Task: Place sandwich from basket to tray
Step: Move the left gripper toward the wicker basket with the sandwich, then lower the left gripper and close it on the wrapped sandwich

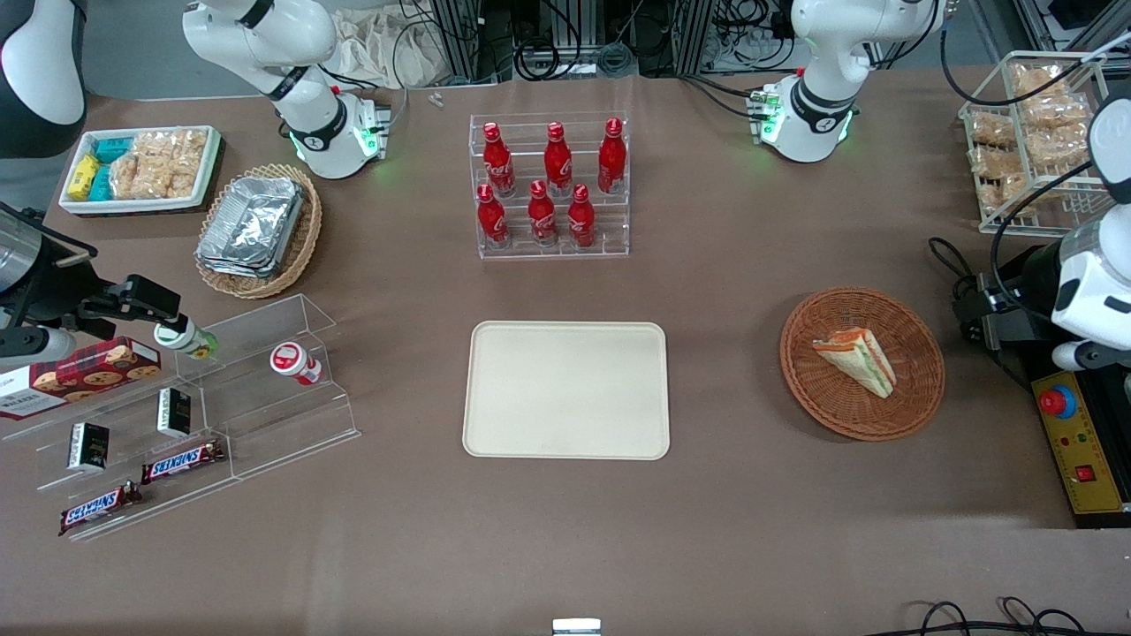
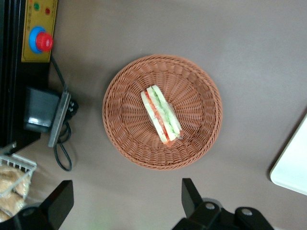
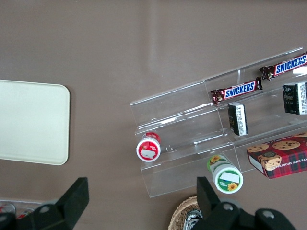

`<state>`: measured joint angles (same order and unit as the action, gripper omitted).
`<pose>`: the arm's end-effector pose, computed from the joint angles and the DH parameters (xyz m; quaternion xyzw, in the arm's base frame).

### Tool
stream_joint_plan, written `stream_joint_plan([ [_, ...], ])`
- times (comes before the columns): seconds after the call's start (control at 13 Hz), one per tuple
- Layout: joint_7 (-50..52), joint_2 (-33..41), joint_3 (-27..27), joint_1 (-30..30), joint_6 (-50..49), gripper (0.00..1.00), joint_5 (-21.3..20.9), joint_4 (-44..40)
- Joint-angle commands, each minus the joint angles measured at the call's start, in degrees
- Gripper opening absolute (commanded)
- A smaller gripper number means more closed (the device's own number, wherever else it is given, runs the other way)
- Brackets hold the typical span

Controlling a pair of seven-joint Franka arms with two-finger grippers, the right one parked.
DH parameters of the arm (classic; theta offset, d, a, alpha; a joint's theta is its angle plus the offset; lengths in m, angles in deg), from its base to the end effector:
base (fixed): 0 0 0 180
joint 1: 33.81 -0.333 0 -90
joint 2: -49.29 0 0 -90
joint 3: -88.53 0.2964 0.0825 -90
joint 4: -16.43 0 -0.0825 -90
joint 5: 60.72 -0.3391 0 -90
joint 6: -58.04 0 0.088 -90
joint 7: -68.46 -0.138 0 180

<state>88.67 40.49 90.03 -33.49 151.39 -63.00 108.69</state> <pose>0.5440 0.0157 0.4808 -0.9806 -0.1826 0.0627 0.0326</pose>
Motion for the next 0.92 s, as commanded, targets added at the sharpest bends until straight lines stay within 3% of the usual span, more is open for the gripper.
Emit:
stream_joint_plan([
  [0.0,13.82,0.37,-0.19,-1.12,7.15,1.0,-0.36,6.5],
  [0.15,25.09,-0.24,-0.19,-0.94,14.19,1.0,-0.28,11.25],
  [0.31,29.95,-2.17,-0.62,-0.33,18.17,1.0,-0.36,13.38],
  [0.85,37.35,-10.78,-0.63,2.83,22.66,1.0,-0.36,13.56],
])
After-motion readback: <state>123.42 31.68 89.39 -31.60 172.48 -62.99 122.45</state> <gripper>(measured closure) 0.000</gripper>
